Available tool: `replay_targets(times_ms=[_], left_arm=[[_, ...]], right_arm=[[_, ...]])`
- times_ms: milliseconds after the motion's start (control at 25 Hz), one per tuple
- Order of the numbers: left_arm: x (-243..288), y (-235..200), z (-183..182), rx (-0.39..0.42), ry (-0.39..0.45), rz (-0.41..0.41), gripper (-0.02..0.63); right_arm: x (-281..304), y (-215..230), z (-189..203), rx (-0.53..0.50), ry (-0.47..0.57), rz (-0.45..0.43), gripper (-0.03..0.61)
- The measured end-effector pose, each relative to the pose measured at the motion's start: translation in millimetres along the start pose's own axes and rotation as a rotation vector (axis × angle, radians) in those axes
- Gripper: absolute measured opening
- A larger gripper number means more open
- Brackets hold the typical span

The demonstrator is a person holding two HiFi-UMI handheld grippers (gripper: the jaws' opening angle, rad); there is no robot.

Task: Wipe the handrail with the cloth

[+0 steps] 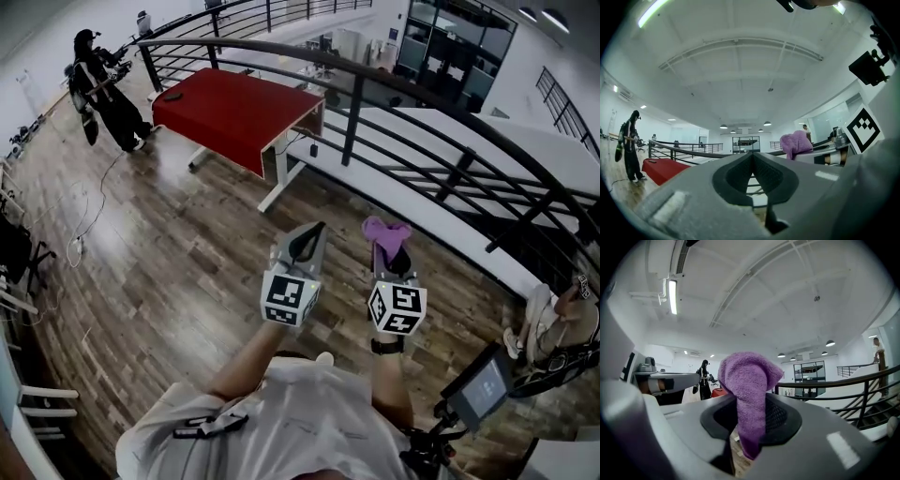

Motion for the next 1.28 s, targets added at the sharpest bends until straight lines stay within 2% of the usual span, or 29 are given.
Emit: replay_targets(times_ms=[280,480,640,880,1080,1200,1280], left_arm=[[57.8,14.8,16.0,0.003,-0.068,0.009,0.002],[129.2,21.8,36.6,-0.007,-0.080,0.082,0.002],[202.0,15.2,50.7,-0.020,-0.060,0.131,0.002],[322.9,-32.2,43.0,-0.015,0.003,0.203,0.002],[415.2,-77.5,67.9,-0.026,0.020,0.255,0.002],[461.5,-75.9,88.4,-0.065,-0.016,0.280,0.002],[485.0,-60.8,87.6,-0.077,-0.036,0.290,0.002]], right_arm=[[32.0,47.6,11.6,0.019,-0.025,-0.041,0.097],[66.4,98.1,16.5,0.048,-0.059,0.087,0.095],[104.3,138.8,18.0,0.049,-0.065,0.145,0.097],[212.9,182.5,-23.9,0.005,-0.039,0.202,0.096],[321.0,208.5,-30.4,-0.001,-0.030,0.162,0.097],[349.7,230.5,-19.6,-0.002,-0.034,0.130,0.097],[353.3,253.4,-21.3,0.017,-0.052,0.137,0.097]])
Point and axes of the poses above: the fingertips, and each gripper's own axes: x forward along the fingers, y to its right, z out of its underside, the point moved 10 cm from there along -x, backward along the fingers, and after that the axes turned 6 degrees about x, right-handed, at the moved point
